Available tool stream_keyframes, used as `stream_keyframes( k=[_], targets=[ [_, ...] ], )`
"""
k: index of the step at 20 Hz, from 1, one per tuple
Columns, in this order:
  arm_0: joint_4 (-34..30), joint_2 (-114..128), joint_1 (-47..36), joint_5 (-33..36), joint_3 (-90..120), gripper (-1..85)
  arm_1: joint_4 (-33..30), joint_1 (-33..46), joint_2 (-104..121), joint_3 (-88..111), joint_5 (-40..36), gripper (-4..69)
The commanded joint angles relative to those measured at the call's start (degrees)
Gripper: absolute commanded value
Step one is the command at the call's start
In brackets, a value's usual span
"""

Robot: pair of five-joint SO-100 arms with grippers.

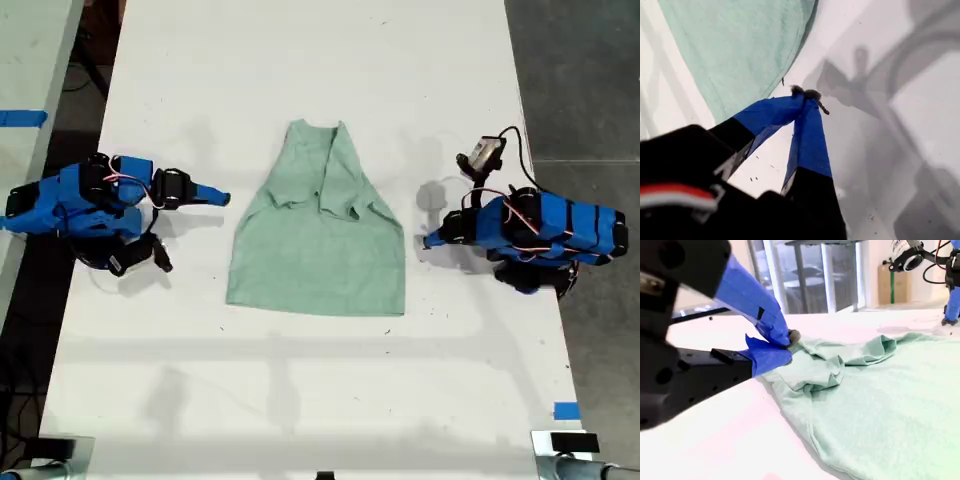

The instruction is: Fold t shirt

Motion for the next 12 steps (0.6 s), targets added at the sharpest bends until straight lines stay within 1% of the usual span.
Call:
stream_keyframes(
  k=[1,12],
  targets=[
    [0.18,0.44,-0.97,-0.79,0.88,0.0,0.79,0.26,0.53,2.2,0.35,-2.1],
    [0.35,0.44,-0.62,-1.05,0.88,0.0,0.79,0.09,0.53,2.2,0.53,-2.1]
  ],
)
